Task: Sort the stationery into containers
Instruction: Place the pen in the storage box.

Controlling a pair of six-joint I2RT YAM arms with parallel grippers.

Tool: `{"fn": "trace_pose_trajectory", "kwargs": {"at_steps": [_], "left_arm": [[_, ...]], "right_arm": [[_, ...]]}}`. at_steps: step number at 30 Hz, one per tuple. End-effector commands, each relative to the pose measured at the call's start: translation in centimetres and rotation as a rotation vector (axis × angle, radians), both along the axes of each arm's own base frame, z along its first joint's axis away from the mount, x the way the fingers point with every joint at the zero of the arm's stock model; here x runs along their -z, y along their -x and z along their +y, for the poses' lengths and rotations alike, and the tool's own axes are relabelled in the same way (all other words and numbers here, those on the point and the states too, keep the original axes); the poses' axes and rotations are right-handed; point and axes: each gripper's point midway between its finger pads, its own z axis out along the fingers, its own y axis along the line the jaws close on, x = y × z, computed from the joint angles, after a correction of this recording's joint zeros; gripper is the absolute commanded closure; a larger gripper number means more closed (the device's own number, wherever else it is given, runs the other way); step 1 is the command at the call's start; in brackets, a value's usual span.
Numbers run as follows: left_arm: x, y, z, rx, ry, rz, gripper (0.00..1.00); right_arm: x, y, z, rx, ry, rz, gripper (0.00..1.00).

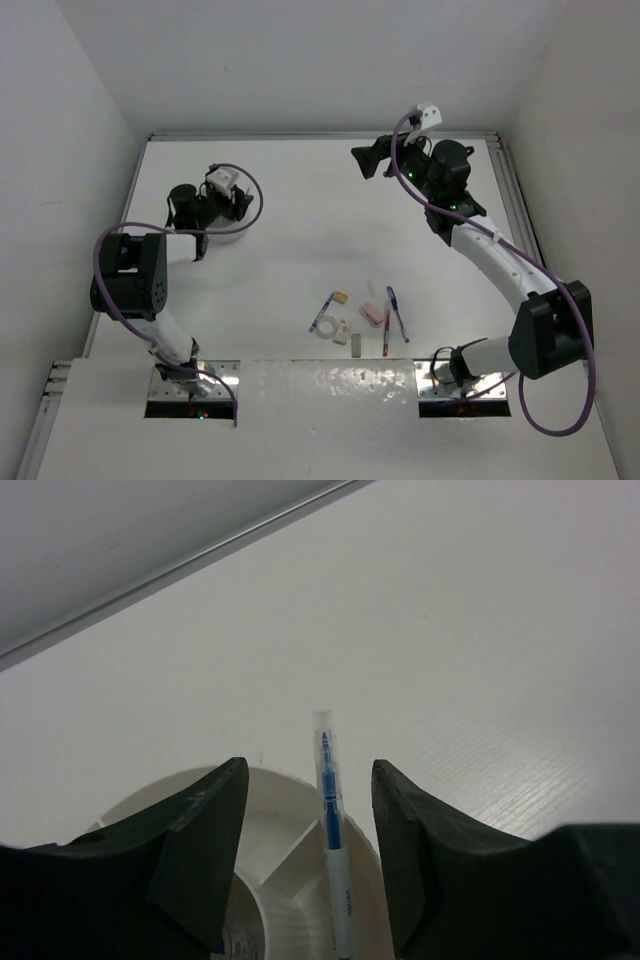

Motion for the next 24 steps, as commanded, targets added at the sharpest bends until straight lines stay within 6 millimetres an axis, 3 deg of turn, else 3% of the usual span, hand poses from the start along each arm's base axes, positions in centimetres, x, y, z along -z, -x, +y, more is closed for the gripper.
{"fn": "trace_pose_trajectory", "kwargs": {"at_steps": [1, 5, 10, 14, 15, 18, 19, 21, 22, 23, 24], "left_arm": [[-1.2, -0.1, 0.2, 0.039, -0.009, -0.020, 0.45], [-2.0, 0.3, 0.0, 0.064, -0.012, -0.033, 0.36], [-4.5, 0.8, -0.8, 0.107, -0.005, -0.070, 0.28], [-6.6, 1.5, -1.8, 0.152, -0.008, -0.086, 0.25], [-7.6, 1.9, -2.0, 0.165, -0.013, -0.104, 0.25], [-8.0, 3.6, -3.0, 0.213, -0.069, -0.092, 0.26], [-8.3, 4.4, -5.0, 0.265, -0.102, -0.111, 0.26], [-9.4, 5.7, -6.0, 0.282, -0.131, -0.123, 0.31], [-8.2, 6.9, -7.3, 0.318, -0.153, -0.063, 0.32], [-8.6, 7.7, -8.1, 0.335, -0.167, -0.050, 0.34], [-6.7, 9.9, -9.9, 0.396, -0.188, 0.053, 0.35]], "right_arm": [[-3.0, 0.1, 0.2, -0.014, -0.033, -0.070, 0.05], [-3.2, 0.4, 0.2, -0.020, -0.038, -0.074, 0.05], [-3.3, 1.0, 0.3, -0.024, -0.024, -0.057, 0.05], [0.0, 1.4, 0.1, 0.004, 0.071, 0.084, 0.06], [0.9, 1.5, -0.6, 0.046, 0.091, 0.109, 0.07], [3.7, 2.5, -2.4, 0.163, 0.156, 0.184, 0.10], [4.5, 2.8, -2.9, 0.192, 0.176, 0.204, 0.11], [7.1, 4.4, -3.9, 0.242, 0.225, 0.291, 0.16], [7.9, 4.8, -4.8, 0.299, 0.226, 0.330, 0.20], [9.0, 5.9, -5.3, 0.313, 0.247, 0.382, 0.22], [10.2, 6.6, -6.1, 0.354, 0.257, 0.420, 0.24]]}}
